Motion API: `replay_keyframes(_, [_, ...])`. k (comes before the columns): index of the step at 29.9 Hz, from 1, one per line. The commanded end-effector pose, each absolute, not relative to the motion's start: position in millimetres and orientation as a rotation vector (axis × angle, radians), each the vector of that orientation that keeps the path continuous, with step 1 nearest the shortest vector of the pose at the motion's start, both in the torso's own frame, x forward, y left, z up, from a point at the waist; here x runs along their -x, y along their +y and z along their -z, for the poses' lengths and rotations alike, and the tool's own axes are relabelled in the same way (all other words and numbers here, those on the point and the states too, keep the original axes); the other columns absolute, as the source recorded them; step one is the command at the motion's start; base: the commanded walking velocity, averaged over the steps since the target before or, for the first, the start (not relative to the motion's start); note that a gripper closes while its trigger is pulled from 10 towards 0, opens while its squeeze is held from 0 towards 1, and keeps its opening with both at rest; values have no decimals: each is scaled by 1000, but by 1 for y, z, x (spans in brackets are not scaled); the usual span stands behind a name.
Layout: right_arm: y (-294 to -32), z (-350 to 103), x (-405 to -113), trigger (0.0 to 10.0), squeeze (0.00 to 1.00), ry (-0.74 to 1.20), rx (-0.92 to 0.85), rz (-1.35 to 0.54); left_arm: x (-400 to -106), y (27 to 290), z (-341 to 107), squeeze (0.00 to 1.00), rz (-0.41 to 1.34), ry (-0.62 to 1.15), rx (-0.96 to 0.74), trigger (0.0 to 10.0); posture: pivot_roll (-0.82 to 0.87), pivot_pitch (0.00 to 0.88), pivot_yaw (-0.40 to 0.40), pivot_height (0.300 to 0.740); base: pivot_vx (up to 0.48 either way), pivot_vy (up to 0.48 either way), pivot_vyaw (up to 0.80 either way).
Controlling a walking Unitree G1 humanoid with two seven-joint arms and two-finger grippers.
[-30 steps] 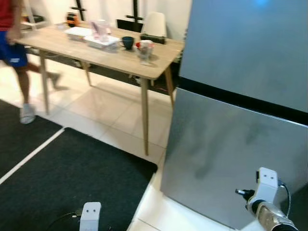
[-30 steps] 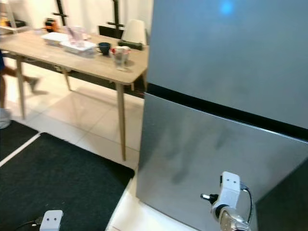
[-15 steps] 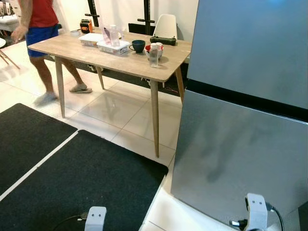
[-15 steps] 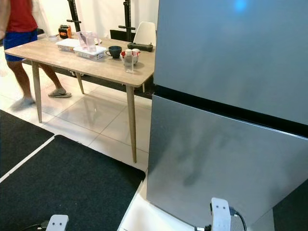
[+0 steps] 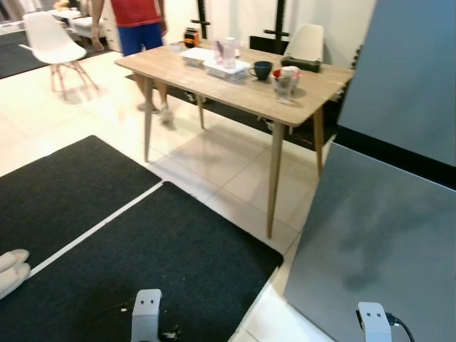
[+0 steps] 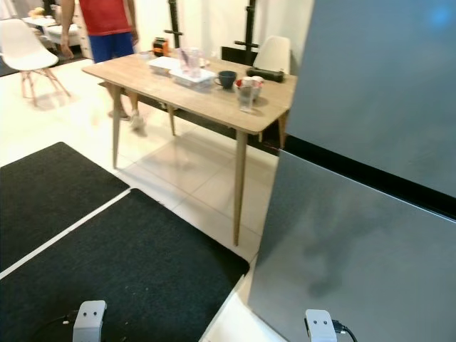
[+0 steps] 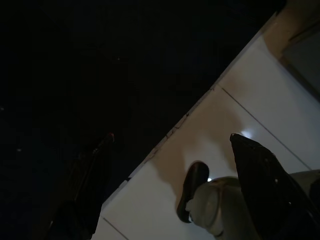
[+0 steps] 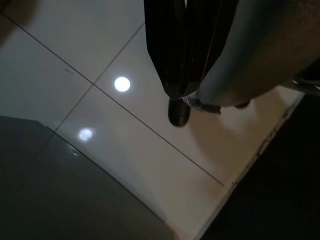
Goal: Restocking fridge
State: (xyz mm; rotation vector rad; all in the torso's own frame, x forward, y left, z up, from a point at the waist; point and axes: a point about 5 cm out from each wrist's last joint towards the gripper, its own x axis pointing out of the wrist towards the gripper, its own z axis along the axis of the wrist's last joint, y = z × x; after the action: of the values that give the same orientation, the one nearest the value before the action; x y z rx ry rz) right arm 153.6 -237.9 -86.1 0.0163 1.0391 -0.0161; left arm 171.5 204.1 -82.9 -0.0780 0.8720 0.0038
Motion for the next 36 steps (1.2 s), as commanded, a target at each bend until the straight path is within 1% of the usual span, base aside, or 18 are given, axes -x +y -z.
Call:
replay_keyframes(1, [-237,87,-152,10000,0,1049,-9,8,-163,206,87,0,-13,903,78,10000,-92,0,-33,740,0,0,800])
replay_keyframes(9, [-237,91,-142,10000,0,1076,9,-16,-146,213,92,0,-40,945,81,10000,-78,0,-17,740,0,0,800])
replay_keyframes(11, [-236,93,-136,10000,0,1093,25,-35,-142,216,93,0,-27,958,55,10000,-72,0,-16,740,0,0,800])
replay_keyframes(16, [-237,94,-133,10000,0,1103,24,-24,-145,224,90,0,-84,939,81,10000,-65,0,-18,740,0,0,800])
replay_keyframes(22, [-234,92,-138,10000,0,1093,50,-60,-152,215,90,0,-76,924,91,10000,-84,0,-33,740,0,0,800])
replay_keyframes(27, [-235,92,-139,10000,0,1086,47,-53,-147,209,93,0,-80,935,105,10000,-92,1,-31,740,0,0,800])
replay_keyframes(36, [-235,93,-136,10000,0,1096,69,-68,-143,211,94,0,-90,942,118,10000,-99,0,-28,740,0,0,800])
